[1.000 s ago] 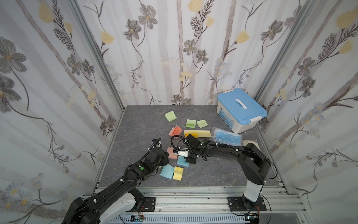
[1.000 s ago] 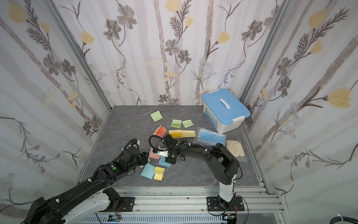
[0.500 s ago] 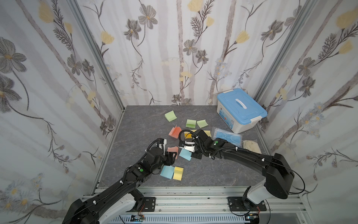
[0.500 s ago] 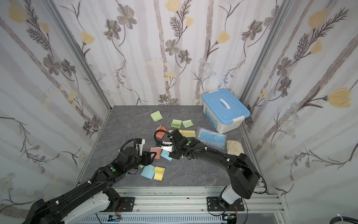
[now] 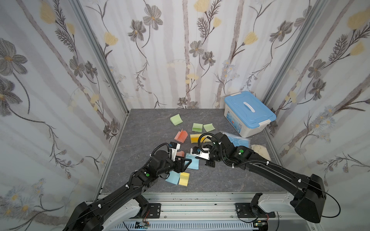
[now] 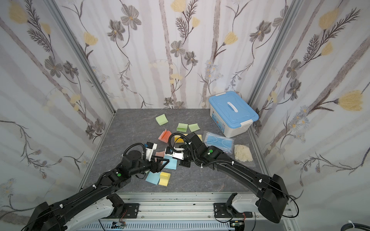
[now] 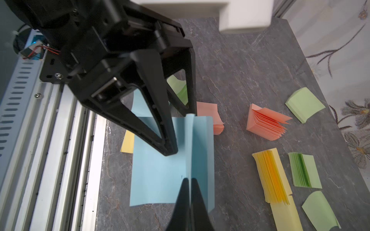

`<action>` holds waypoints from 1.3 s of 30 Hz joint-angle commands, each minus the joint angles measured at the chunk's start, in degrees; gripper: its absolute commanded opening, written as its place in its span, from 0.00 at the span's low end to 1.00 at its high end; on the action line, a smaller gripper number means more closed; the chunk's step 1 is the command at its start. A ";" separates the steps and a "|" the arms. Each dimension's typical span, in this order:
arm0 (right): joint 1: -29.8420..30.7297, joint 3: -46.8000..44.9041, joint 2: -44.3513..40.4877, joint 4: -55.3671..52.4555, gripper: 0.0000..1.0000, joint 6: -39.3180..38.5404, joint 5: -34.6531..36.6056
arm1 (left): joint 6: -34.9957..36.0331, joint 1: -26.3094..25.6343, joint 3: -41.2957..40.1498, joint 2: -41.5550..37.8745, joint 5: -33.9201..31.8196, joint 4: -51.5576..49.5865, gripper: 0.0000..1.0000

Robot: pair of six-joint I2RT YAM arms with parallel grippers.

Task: Tear off pages from different memo pads
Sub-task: Tear off the paper from the memo pad.

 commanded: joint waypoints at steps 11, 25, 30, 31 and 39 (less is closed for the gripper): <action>-3.36 -1.27 -4.73 1.16 0.00 -0.42 -15.25 | 3.41 -3.82 0.40 -0.66 7.69 5.02 0.49; -5.66 -4.26 -7.29 7.90 0.00 4.88 -9.15 | 3.28 -4.09 -0.32 -3.16 -2.79 -0.43 0.04; -6.34 -5.76 -9.74 13.23 0.00 7.81 -1.71 | 3.33 -4.02 0.33 -3.00 -8.33 -4.07 0.03; -6.49 -6.19 -10.50 14.99 0.00 8.34 0.60 | 3.32 -4.03 0.42 -2.73 -9.22 -4.66 0.03; -6.76 -7.60 -8.53 17.02 0.00 -4.93 13.22 | 3.71 -4.07 2.23 -2.93 -17.21 -10.72 0.04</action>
